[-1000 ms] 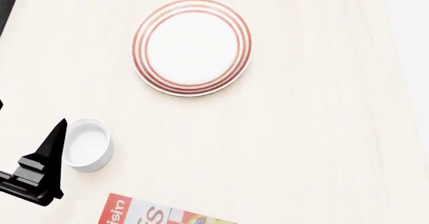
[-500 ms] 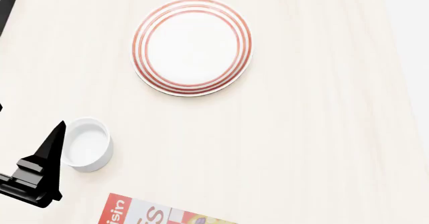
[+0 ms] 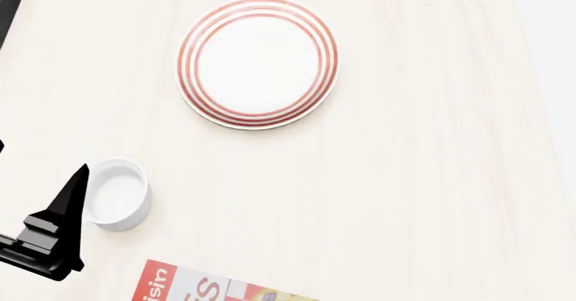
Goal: Pick the akita bowl on the cookies box and place it on the plate.
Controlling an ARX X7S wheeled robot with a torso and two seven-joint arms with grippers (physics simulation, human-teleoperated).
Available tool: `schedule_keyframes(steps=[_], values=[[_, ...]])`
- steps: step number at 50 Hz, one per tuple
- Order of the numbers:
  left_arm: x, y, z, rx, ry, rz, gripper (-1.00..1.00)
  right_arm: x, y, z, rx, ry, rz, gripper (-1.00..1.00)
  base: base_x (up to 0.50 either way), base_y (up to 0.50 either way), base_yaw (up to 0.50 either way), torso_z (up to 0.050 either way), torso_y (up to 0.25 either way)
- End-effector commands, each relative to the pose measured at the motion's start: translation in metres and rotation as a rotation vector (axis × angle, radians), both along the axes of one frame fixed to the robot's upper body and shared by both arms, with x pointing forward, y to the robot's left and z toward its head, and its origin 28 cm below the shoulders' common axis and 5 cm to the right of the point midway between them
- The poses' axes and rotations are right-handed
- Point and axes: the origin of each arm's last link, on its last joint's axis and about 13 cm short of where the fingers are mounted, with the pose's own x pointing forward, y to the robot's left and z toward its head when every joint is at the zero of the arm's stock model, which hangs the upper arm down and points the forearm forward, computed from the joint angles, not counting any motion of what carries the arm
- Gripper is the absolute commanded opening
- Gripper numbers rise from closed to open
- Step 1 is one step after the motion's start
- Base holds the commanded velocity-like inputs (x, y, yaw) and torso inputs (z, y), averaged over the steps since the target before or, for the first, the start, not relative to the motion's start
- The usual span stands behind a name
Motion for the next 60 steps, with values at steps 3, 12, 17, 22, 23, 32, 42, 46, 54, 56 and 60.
schedule_keyframes(steps=[3, 12, 17, 22, 23, 32, 42, 46, 54, 56, 60], values=[[0.000, 0.000, 0.000, 0.001, -0.002, -0.001, 1.00, 0.003, 0.000, -0.002, -0.005, -0.030, 0.012, -1.00, 0.00, 0.00, 0.00, 0.000, 0.000], [0.000, 0.000, 0.000, 0.001, -0.001, -0.001, 1.00, 0.003, -0.001, -0.003, -0.017, -0.038, 0.018, -1.00, 0.00, 0.00, 0.00, 0.000, 0.000], [0.000, 0.000, 0.001, 0.001, -0.001, -0.001, 1.00, 0.004, -0.002, -0.003, -0.024, -0.050, 0.018, -1.00, 0.00, 0.00, 0.00, 0.000, 0.000], [0.000, 0.001, 0.001, 0.002, 0.000, -0.001, 1.00, 0.004, -0.003, 0.004, -0.029, -0.077, 0.013, -1.00, 0.00, 0.00, 0.00, 0.000, 0.000], [0.000, 0.001, 0.001, 0.002, 0.000, -0.001, 1.00, 0.005, -0.003, 0.006, -0.031, -0.083, 0.010, -1.00, 0.00, 0.00, 0.00, 0.000, 0.000], [-0.003, 0.000, 0.001, 0.001, 0.000, -0.006, 1.00, 0.002, -0.009, 0.024, -0.091, -0.156, -0.011, -1.00, 0.00, 0.00, 0.00, 0.000, 0.000], [-0.004, 0.000, 0.001, 0.001, -0.002, -0.008, 1.00, 0.007, -0.022, 0.045, -0.191, -0.239, -0.059, -1.00, 0.00, 0.00, 0.00, 0.000, 0.000], [-0.004, -0.001, 0.001, 0.004, -0.001, -0.011, 1.00, 0.017, -0.028, 0.054, -0.218, -0.282, -0.097, -1.00, 0.00, 0.00, 0.00, 0.000, 0.000], [-0.004, -0.002, 0.001, 0.009, -0.002, -0.017, 1.00, 0.032, -0.035, 0.070, -0.232, -0.338, -0.150, -1.00, 0.00, 0.00, 0.00, 0.000, 0.000], [-0.004, -0.002, 0.001, 0.009, -0.002, -0.019, 1.00, 0.035, -0.037, 0.074, -0.238, -0.353, -0.157, -1.00, 0.00, 0.00, 0.00, 0.000, 0.000], [-0.004, -0.002, 0.001, 0.009, -0.002, -0.019, 1.00, 0.041, -0.040, 0.081, -0.253, -0.386, -0.174, -1.00, 0.00, 0.00, 0.00, 0.000, 0.000]])
